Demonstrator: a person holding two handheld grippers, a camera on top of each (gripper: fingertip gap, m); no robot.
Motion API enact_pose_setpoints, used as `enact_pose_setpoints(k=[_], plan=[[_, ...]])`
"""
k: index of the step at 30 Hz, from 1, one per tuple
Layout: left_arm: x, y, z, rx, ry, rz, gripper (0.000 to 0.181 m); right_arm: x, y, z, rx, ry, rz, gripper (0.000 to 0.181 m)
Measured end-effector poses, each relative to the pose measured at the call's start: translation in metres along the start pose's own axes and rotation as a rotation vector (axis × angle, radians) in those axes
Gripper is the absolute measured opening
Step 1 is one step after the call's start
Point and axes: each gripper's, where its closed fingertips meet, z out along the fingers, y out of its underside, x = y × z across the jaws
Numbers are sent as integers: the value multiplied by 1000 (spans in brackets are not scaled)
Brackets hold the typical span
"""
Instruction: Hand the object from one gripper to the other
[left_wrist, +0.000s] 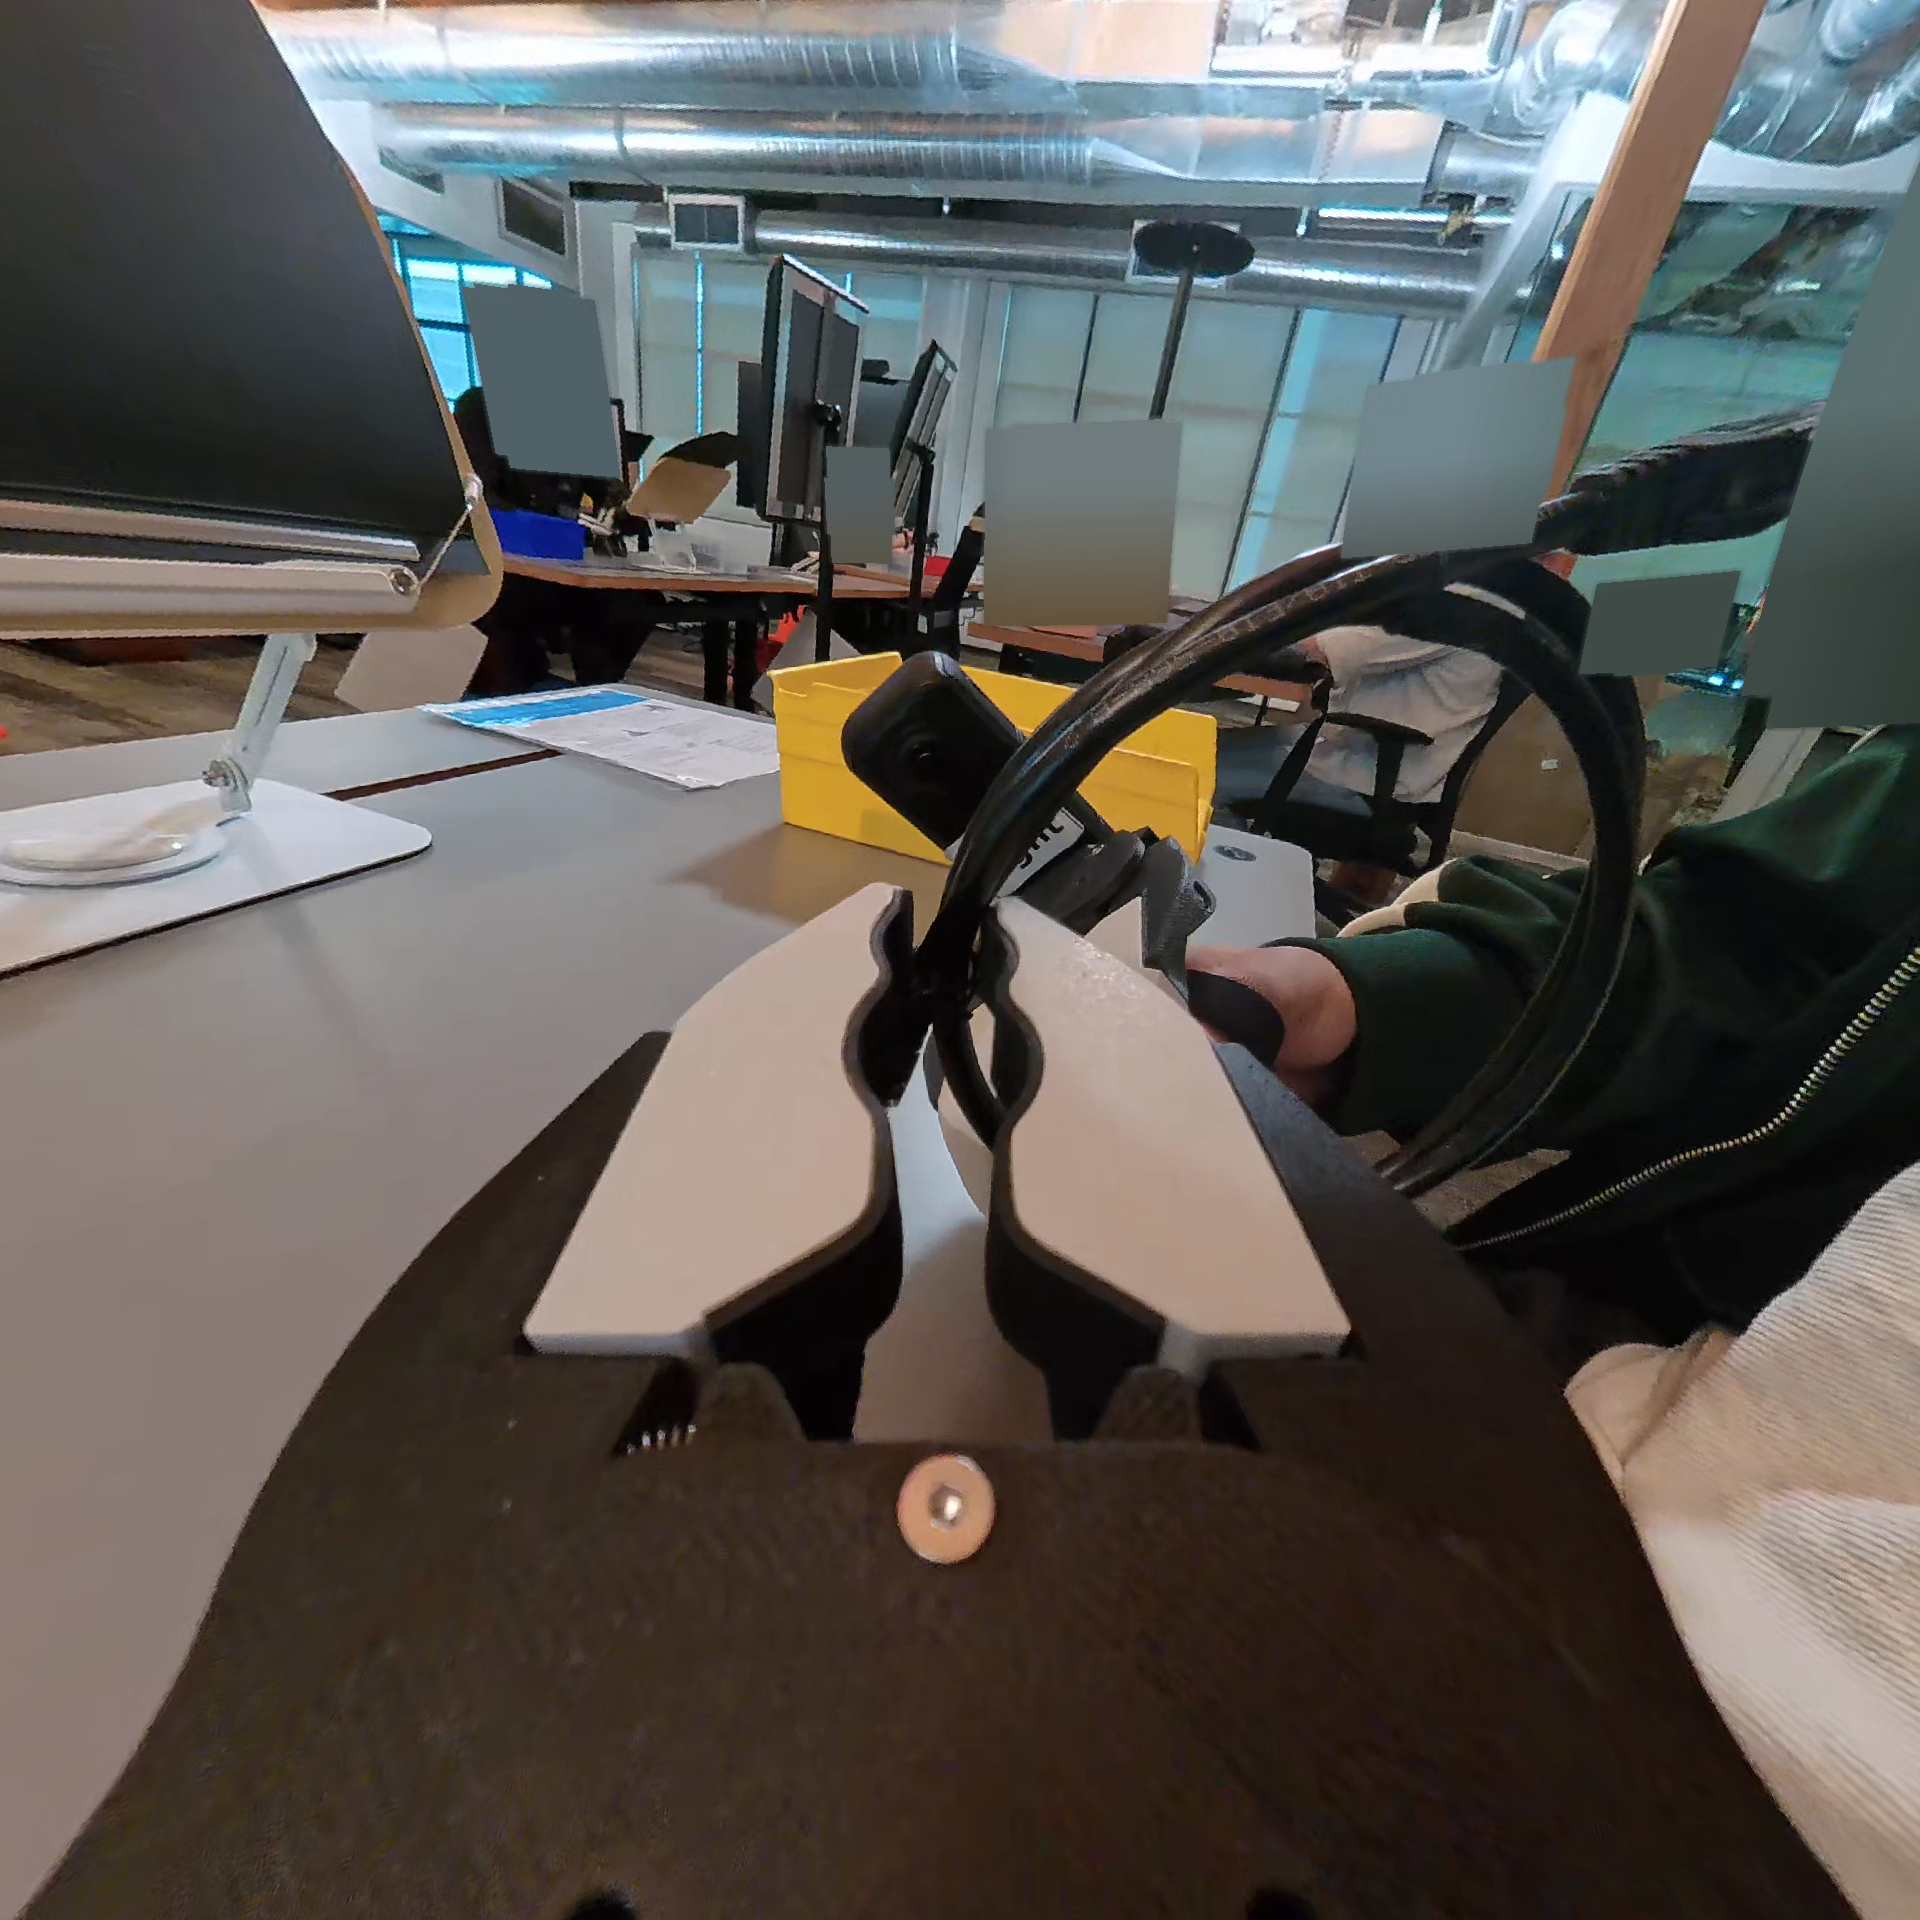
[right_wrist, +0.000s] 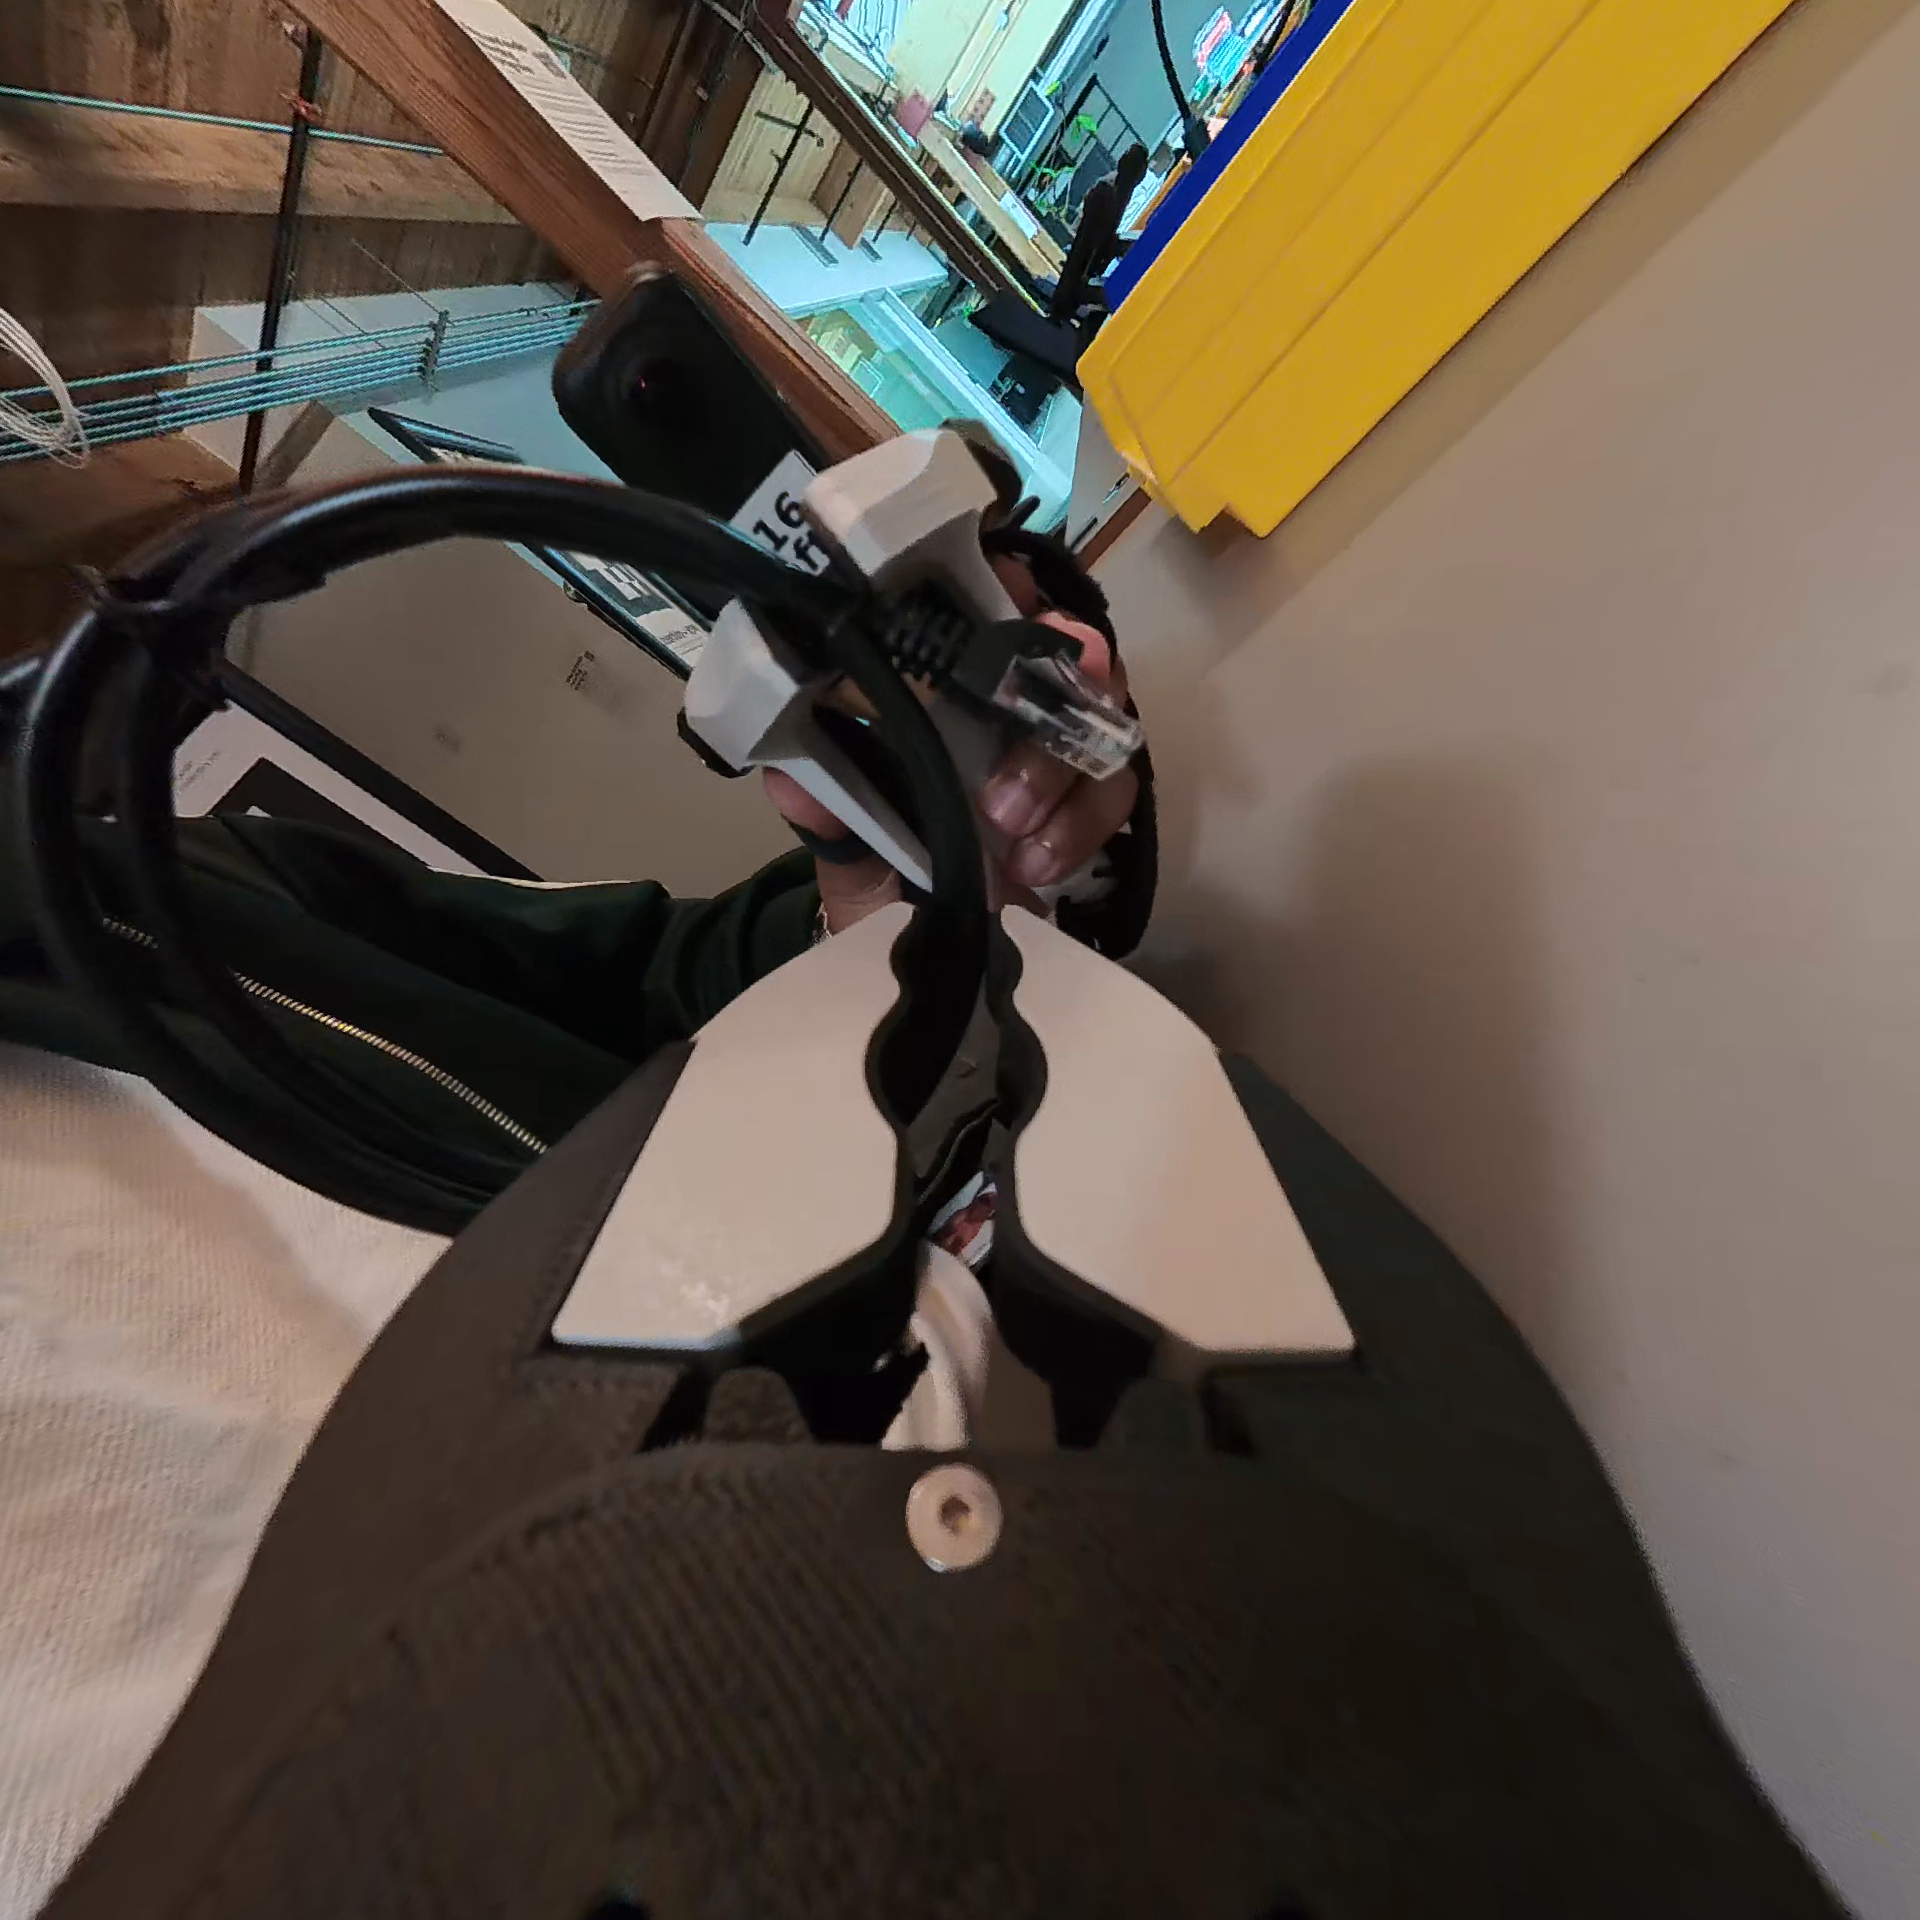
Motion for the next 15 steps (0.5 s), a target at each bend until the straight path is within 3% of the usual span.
enact_pose_setpoints(k=[4,8,15], plan=[[1,-3,0,34,13,-4,15,-1,-3,-2,14,0,-4,9],[-6,-5,-1,66,-10,-50,38,-1,-7,-4,27,22,-42,9],[-11,-3,-1,71,-13,-115,45,1,-27,-21,129,68,-100,6]])
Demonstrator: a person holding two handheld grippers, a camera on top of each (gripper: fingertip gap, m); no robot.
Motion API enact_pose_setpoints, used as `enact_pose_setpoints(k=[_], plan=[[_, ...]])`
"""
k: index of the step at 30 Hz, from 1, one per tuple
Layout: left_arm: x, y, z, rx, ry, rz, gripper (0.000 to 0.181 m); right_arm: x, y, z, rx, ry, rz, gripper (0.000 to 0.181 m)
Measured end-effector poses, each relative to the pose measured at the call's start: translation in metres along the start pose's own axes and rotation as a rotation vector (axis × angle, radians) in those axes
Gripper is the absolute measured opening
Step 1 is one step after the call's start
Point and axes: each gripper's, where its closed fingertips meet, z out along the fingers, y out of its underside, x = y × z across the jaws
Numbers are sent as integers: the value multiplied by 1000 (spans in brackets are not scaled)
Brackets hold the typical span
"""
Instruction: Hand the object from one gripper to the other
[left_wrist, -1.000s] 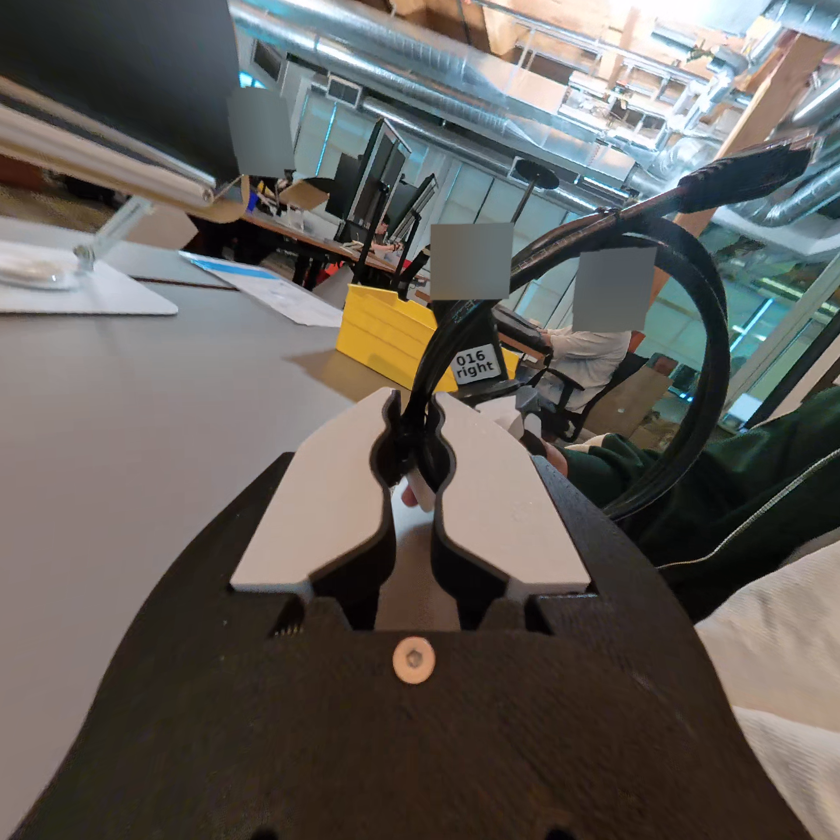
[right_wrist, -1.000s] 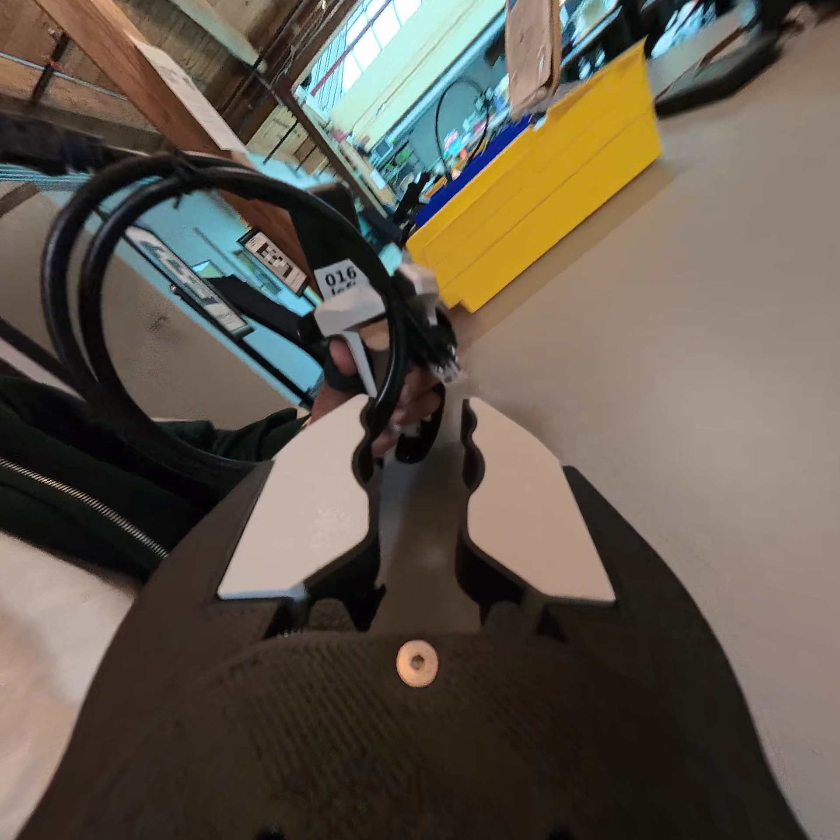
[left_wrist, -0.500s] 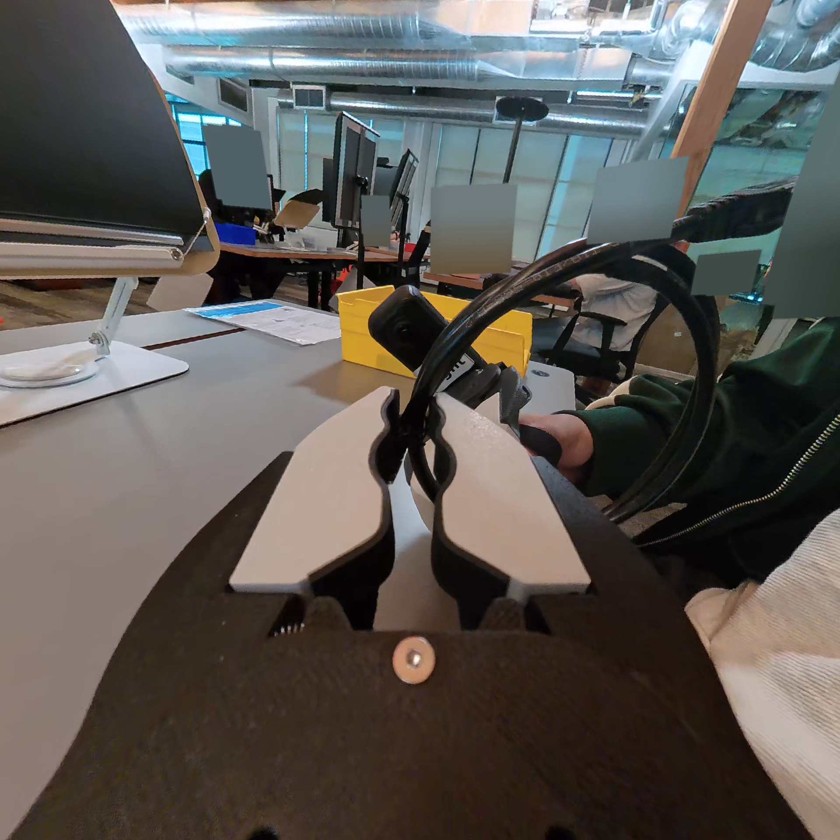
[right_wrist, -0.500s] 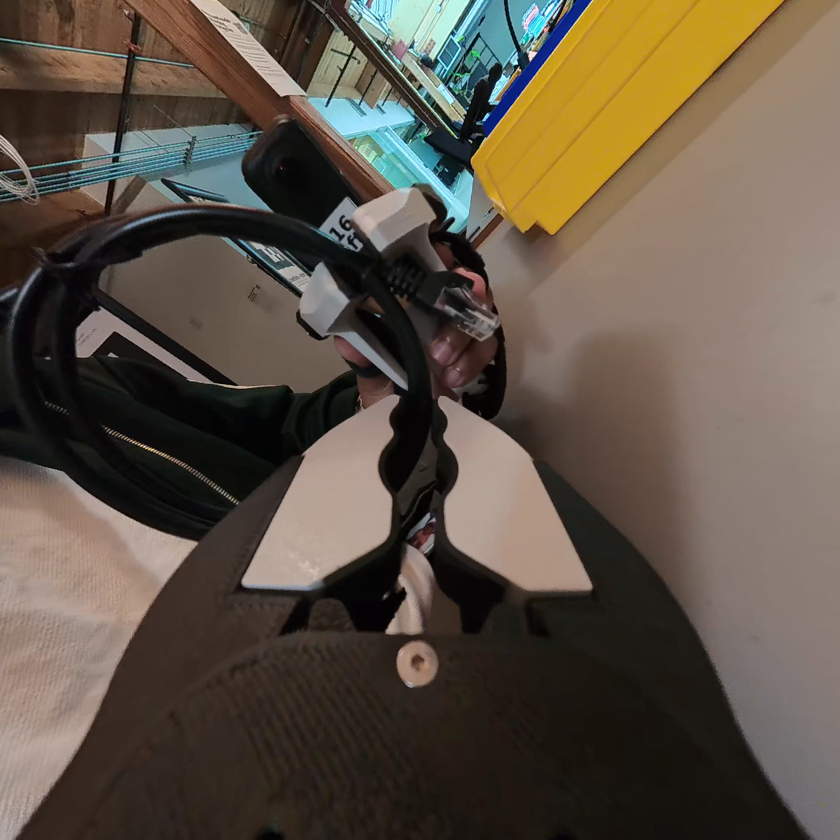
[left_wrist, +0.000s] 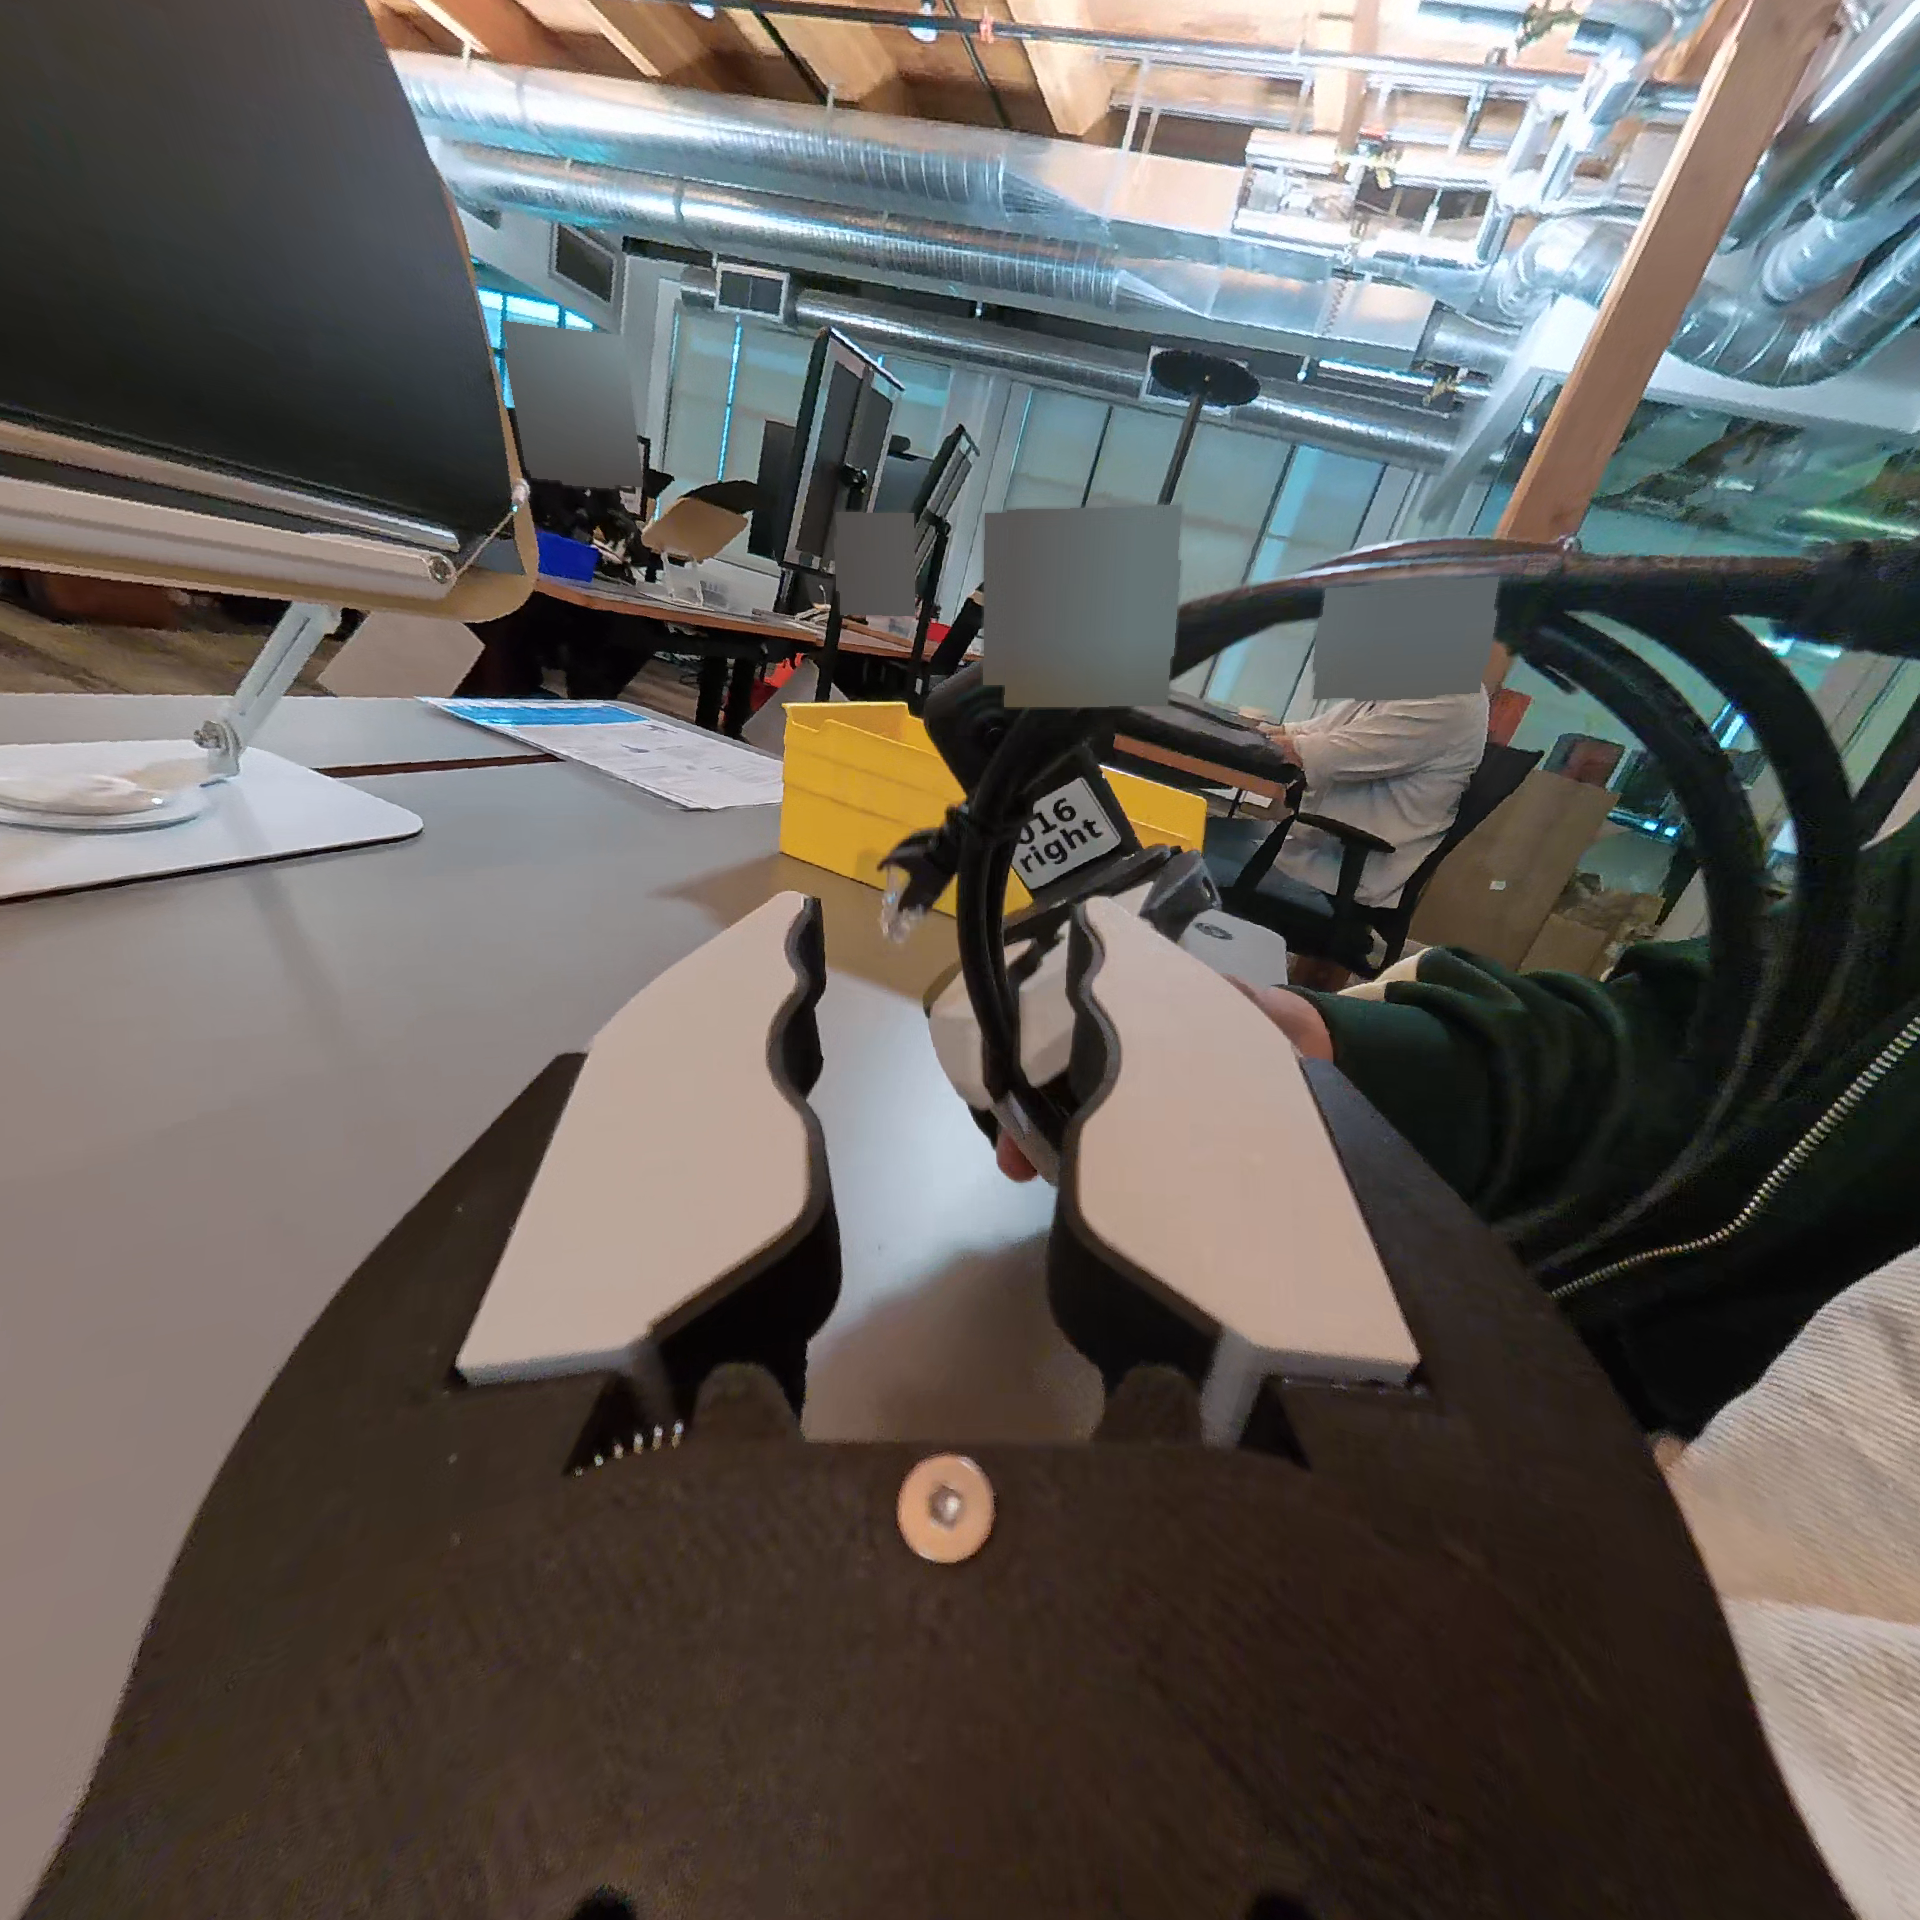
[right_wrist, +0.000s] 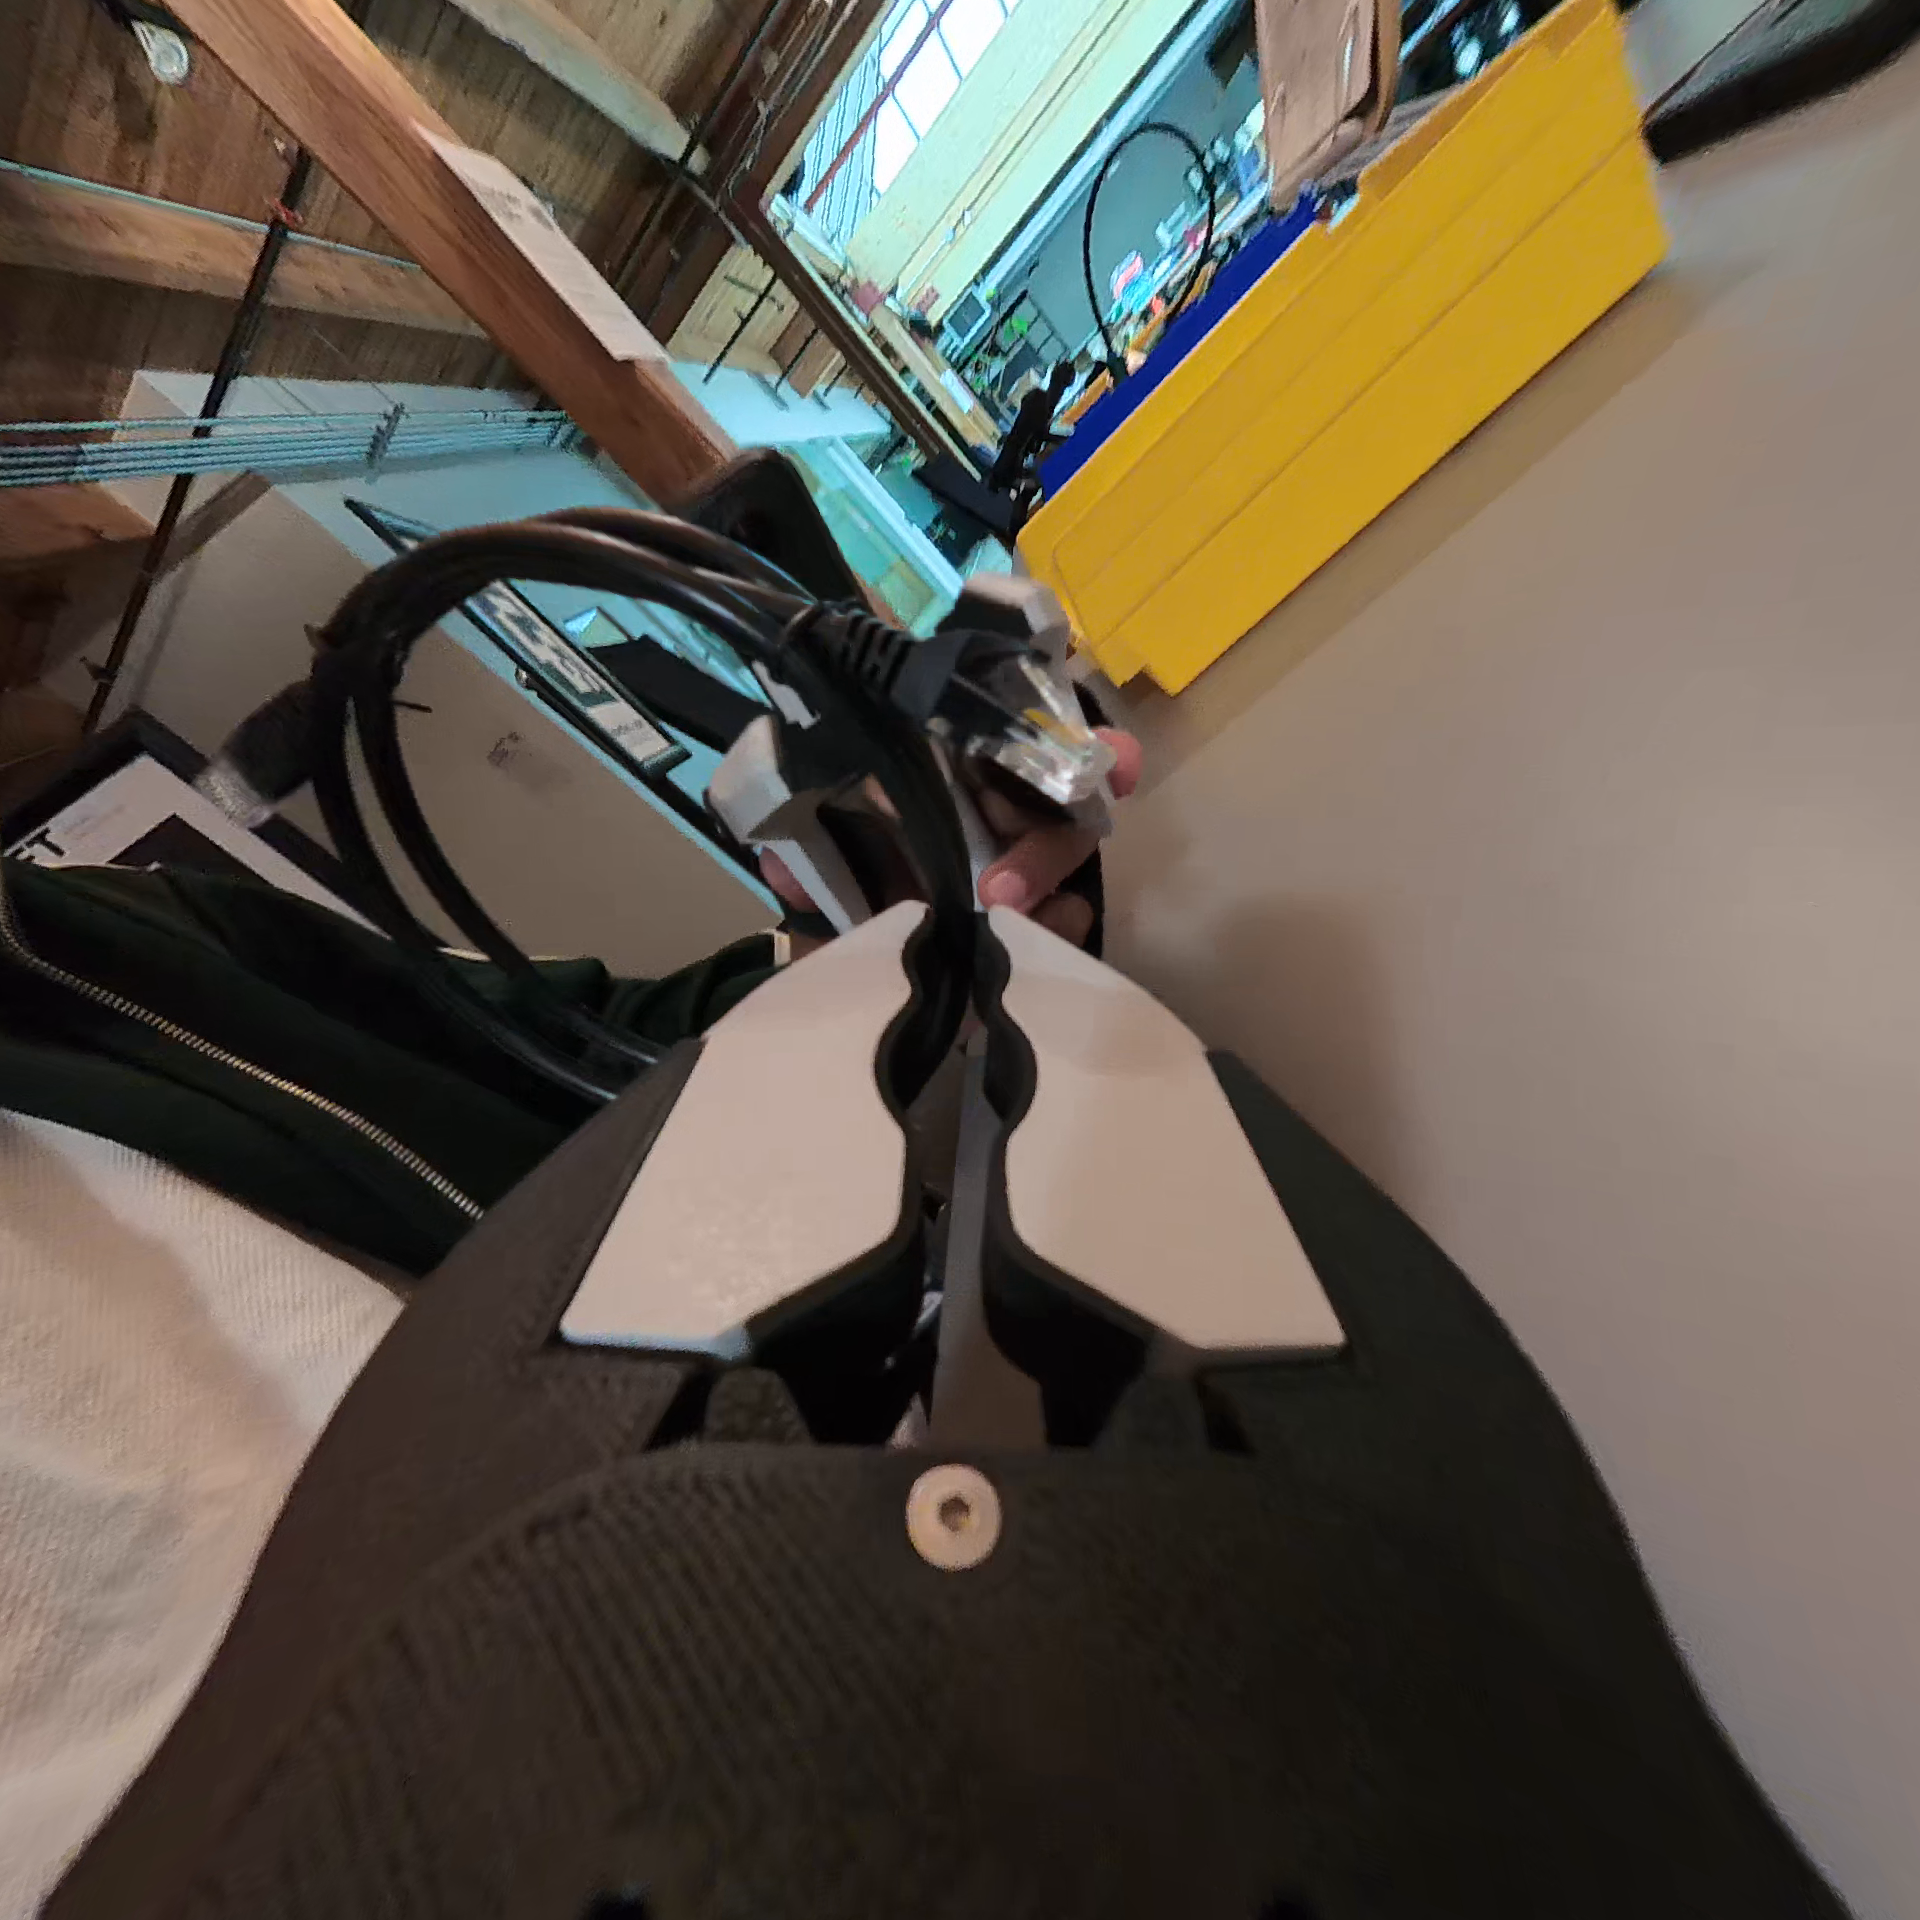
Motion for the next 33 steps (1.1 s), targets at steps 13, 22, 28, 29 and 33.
enact_pose_setpoints(k=[13,22,28,29,33], plan=[[14,44,10,-215,201,-408,11,8,-29,-24,91,231,-303,6],[15,58,11,-282,249,-596,21,9,-26,-22,64,270,-349,6],[20,72,14,-362,238,-575,21,10,-25,-22,52,297,-385,6],[22,72,14,-369,245,-579,16,10,-24,-21,40,308,-403,6],[24,78,12,-419,247,-585,8,10,-19,-17,-8,343,-489,6]])
